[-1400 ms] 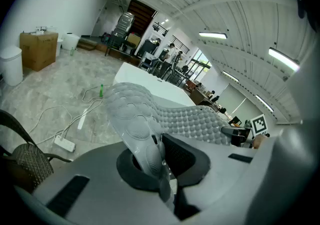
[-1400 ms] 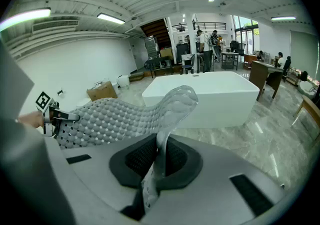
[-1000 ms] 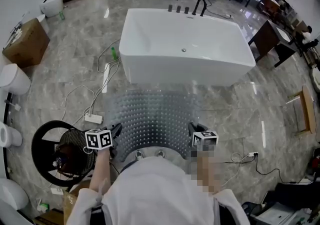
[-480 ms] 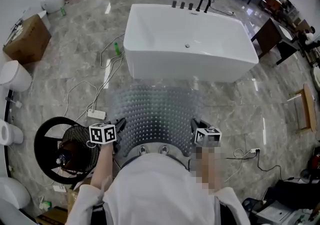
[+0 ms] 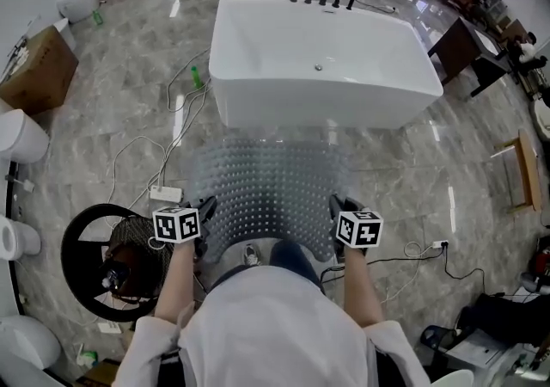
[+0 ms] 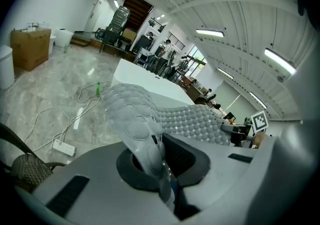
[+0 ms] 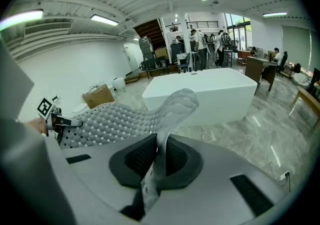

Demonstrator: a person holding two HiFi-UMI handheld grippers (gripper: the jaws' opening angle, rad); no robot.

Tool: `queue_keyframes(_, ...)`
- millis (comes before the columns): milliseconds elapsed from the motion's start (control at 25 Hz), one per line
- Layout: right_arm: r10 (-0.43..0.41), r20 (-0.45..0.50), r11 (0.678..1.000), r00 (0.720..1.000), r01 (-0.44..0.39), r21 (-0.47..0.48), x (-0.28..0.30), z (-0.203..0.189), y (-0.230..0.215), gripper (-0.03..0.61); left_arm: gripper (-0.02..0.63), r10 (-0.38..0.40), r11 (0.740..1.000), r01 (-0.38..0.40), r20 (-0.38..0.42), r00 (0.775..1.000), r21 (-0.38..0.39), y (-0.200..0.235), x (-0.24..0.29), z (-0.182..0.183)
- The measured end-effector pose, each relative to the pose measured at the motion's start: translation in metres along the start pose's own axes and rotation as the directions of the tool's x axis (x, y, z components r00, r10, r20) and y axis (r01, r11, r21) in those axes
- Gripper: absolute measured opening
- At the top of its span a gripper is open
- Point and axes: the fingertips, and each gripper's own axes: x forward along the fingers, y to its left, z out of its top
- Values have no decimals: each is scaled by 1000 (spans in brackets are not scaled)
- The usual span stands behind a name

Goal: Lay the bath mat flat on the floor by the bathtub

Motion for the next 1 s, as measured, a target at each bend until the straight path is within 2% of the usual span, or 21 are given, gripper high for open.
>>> queue_keyframes(360,30,-43,1000,999,-30,10,39,20,-18,35,41,34,999,-34,-19,999,-31,11,31,22)
queue_keyframes(640,76,-62,997,995,-75,8,67,45,-49,37,40,71,996,-72,-16,997,-45,2,63,46)
queue_keyframes(1000,110,-89,994,990,-112,-18,99,67,-89,37,41,133,985,-133,0,991,-113,-5,93,58)
